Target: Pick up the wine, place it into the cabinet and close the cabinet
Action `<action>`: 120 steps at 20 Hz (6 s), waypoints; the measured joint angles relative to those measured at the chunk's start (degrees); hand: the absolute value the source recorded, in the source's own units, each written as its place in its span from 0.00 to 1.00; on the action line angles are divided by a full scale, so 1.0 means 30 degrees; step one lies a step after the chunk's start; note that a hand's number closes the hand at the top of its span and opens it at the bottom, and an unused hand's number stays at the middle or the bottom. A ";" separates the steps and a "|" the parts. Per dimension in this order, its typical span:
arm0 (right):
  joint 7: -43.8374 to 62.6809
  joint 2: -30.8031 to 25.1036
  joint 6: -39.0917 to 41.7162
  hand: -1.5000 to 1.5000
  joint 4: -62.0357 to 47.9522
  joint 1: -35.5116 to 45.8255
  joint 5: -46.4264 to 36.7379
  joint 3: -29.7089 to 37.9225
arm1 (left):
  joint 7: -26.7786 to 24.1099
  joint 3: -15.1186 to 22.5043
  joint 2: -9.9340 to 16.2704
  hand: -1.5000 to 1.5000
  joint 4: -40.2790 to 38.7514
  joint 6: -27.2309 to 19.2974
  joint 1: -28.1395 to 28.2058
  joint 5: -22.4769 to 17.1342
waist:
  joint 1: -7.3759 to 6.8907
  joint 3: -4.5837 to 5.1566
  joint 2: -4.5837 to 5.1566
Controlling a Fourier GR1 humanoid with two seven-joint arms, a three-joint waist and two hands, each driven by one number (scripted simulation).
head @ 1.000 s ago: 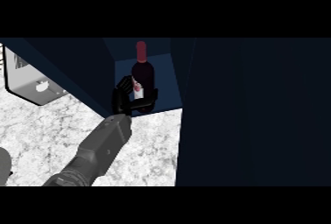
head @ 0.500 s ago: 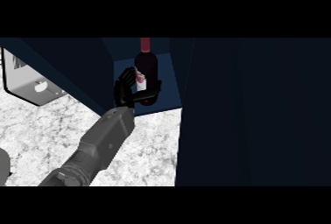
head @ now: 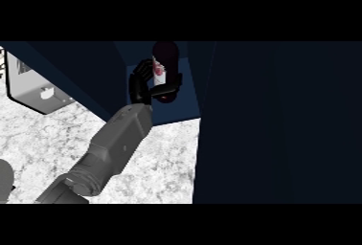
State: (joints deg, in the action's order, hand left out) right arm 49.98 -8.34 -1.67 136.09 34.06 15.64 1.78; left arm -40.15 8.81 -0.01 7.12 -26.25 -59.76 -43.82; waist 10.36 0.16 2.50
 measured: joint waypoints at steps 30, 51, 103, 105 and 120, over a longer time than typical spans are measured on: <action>-0.0553 -0.0225 0.0619 0.00 -0.0074 -0.0518 0.0221 0.0663 | 0.2284 0.2397 0.1517 1.00 -0.2330 -0.4895 -0.2113 0.2710 | -0.0316 -0.0033 0.0421; -0.0602 -0.0138 0.0782 0.00 -0.0078 -0.0331 0.0299 0.0368 | 0.3803 0.2896 0.1732 0.00 -0.1991 -0.4312 -0.1700 0.3306 | -0.0171 0.0020 0.0529; 0.1604 -0.1749 -0.1777 0.00 0.0379 0.0481 -0.0998 -0.0020 | 0.7174 0.9313 0.0468 0.00 2.1736 -0.2222 0.7722 0.3902 | -0.3675 -0.0074 -0.0990; 0.1670 -0.1917 -0.1861 0.00 0.0351 0.0786 -0.1030 0.0146 | 0.7370 0.9875 0.0391 0.00 2.3015 -0.3048 0.8674 0.4169 | -0.3648 -0.0078 -0.0952; 0.1539 -0.1785 -0.2204 0.00 0.0599 0.0322 -0.1828 -0.0940 | 0.7692 1.3663 0.3266 1.00 3.3250 -0.3695 1.7055 0.5648 | -0.3563 -0.0048 -0.0902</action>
State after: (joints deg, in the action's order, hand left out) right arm 54.60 -13.70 -8.28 137.89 35.03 10.16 -1.04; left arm -17.07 49.80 9.79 106.87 -37.34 -8.60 -26.88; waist -0.33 0.02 -0.21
